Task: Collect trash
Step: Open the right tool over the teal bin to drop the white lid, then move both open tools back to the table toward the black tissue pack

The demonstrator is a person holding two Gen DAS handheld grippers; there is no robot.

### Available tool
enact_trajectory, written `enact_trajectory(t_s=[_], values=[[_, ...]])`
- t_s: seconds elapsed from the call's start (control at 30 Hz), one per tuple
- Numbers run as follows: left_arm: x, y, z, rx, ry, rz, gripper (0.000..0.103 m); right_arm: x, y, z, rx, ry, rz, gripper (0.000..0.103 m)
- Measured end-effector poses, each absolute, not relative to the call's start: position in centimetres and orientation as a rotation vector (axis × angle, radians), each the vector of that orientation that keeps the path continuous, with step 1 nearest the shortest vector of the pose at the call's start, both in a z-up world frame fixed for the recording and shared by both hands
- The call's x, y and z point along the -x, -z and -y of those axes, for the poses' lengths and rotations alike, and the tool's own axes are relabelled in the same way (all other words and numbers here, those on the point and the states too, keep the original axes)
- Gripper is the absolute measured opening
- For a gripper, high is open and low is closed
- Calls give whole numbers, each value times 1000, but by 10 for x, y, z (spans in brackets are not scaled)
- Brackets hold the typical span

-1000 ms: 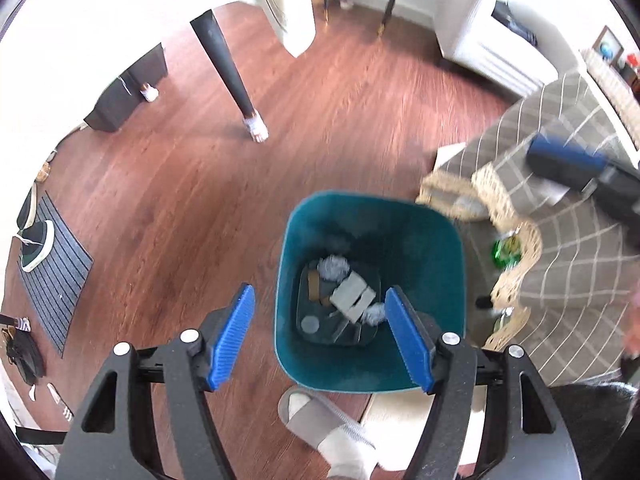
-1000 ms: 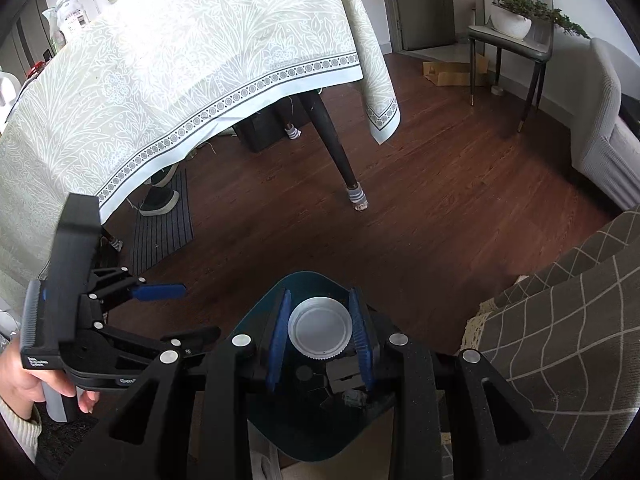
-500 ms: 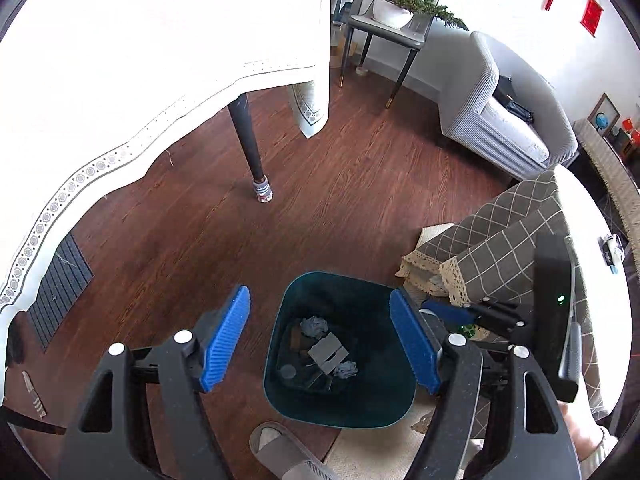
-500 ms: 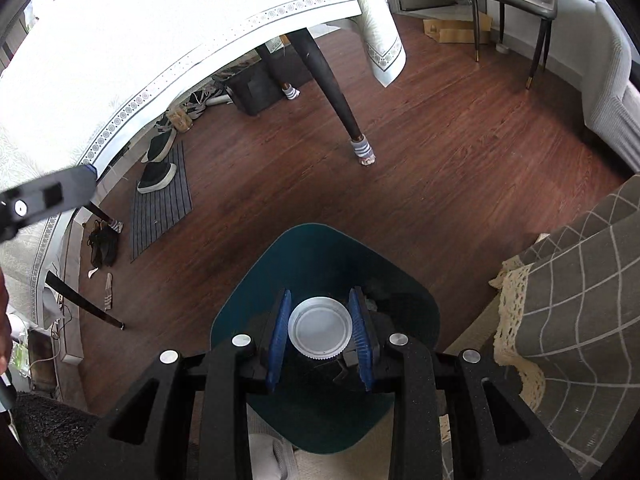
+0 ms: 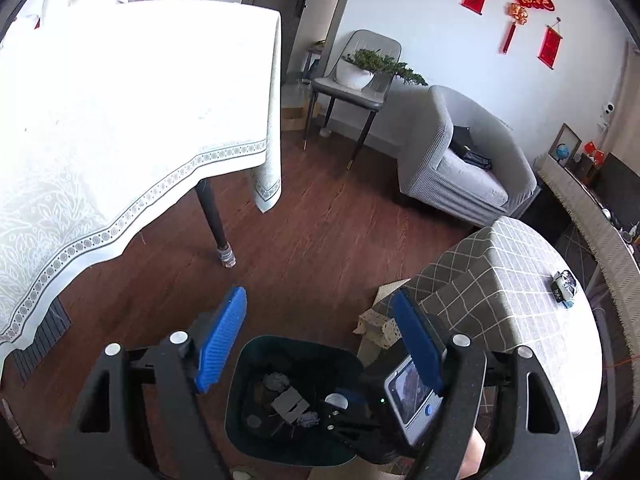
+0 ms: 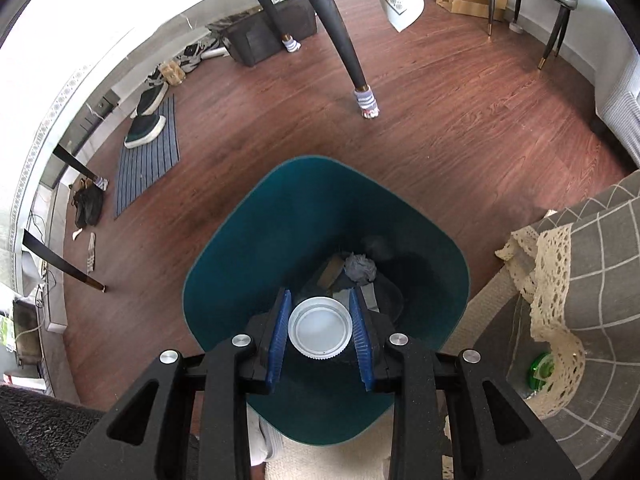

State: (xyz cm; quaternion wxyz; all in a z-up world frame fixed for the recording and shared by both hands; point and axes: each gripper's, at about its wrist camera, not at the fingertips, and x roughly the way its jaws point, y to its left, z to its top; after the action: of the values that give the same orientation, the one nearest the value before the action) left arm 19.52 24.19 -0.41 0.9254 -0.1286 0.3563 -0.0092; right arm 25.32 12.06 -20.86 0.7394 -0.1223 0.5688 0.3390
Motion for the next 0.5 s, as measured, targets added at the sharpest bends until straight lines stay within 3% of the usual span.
enact_trajectory(t_s=[0.07,0.1,0.13,0.17,0.5], values=[[-195,-2,-238,265,7,-705,79,-250,210,-119,288,-750,-1242,33],[-196,-4,-238,272,11,-696,79,-249,210,-118,292,-757,-1234,40],[-197,-6,-237,280,17,-688,79,-248,210,-116,294,-757,-1227,58],[-197,-8,-235,283,20,-681,79,-246,206,-114,288,-756,-1211,64],[-199,-28,-218,271,12,-629,79,-236,159,-93,234,-807,-1104,64]])
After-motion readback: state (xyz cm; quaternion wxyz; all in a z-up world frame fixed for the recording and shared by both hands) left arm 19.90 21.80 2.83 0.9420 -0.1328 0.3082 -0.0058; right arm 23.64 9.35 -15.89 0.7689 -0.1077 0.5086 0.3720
